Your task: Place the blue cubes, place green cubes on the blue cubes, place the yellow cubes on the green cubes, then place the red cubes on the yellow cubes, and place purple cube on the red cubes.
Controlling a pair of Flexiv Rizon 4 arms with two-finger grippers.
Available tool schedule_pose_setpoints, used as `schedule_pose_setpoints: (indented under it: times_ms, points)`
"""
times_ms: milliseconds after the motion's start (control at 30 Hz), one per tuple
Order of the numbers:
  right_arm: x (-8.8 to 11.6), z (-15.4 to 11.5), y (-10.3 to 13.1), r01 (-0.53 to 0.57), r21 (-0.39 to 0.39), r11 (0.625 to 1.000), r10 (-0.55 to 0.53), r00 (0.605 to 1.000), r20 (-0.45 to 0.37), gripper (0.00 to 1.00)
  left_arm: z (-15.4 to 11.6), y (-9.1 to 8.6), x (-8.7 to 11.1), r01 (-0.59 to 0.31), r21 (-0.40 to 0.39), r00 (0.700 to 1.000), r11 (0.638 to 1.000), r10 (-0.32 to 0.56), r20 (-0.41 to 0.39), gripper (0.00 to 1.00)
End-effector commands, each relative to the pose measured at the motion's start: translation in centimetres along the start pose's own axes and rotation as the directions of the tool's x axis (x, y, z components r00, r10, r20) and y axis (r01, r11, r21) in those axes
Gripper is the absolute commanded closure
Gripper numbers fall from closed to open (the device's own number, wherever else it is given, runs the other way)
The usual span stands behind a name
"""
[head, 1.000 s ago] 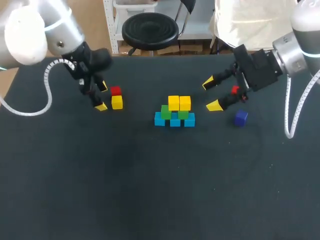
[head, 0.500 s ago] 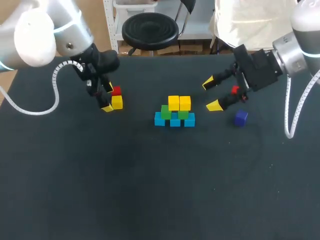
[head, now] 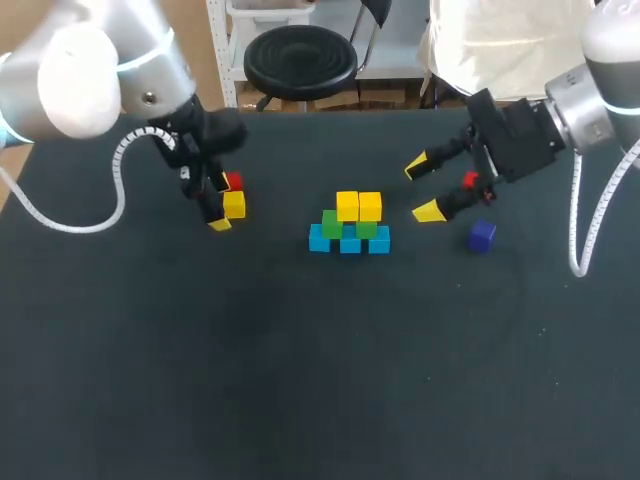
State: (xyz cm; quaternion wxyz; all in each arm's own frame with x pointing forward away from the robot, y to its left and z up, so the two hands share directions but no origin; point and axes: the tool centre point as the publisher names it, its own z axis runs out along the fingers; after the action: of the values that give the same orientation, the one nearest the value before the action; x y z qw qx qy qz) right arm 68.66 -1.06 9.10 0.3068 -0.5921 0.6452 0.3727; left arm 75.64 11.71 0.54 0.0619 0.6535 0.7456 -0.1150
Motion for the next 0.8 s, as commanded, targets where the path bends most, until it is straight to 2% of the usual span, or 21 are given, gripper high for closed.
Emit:
schedule_pose_setpoints:
  times_ms: [33,367,400,433,467,500,567,600,800]
  points:
    - [-0.02,-0.03,0.06,0.0,0.002,1.0,0.0,1.0,0.0,0.0,0.23,0.53,-0.48,-0.002,0.007,1.0,1.0,0.002,-0.007,0.0]
    - [-0.02,-0.03,0.06,0.0,0.002,1.0,0.0,1.0,0.0,0.0,0.26,0.26,-0.3,-0.003,-0.01,1.0,1.0,0.003,-0.004,0.01]
    - [-0.02,-0.03,0.06,0.0,0.002,1.0,0.0,1.0,0.0,0.0,0.25,0.22,-0.26,-0.002,-0.012,1.0,1.0,0.002,-0.003,0.13]
    - [-0.02,-0.03,0.06,0.0,0.002,1.0,0.0,1.0,0.0,0.0,0.25,0.18,-0.23,-0.001,-0.014,1.0,1.0,0.001,0.0,0.43]
    - [-0.02,-0.03,0.06,0.0,0.002,1.0,0.0,1.0,0.0,0.0,0.24,0.13,-0.21,0.001,-0.021,1.0,1.0,-0.001,0.002,0.52]
    - [-0.02,-0.03,0.06,0.0,0.002,1.0,0.0,1.0,0.0,0.0,0.25,0.06,-0.19,-0.002,-0.028,1.0,1.0,0.002,-0.004,0.67]
    - [-0.02,-0.03,0.06,0.0,0.002,1.0,0.0,1.0,0.0,0.0,0.31,-0.02,-0.19,0.0,-0.031,1.0,1.0,0.0,-0.004,0.83]
    - [-0.02,-0.03,0.06,0.0,0.002,1.0,0.0,1.0,0.0,0.0,0.33,-0.03,-0.18,0.001,-0.033,1.0,0.999,-0.002,-0.004,1.0]
    - [-0.02,-0.03,0.06,0.0,0.002,1.0,0.0,1.0,0.0,0.0,0.48,-0.26,-0.42,-0.003,-0.036,1.0,0.999,0.003,-0.005,1.0]
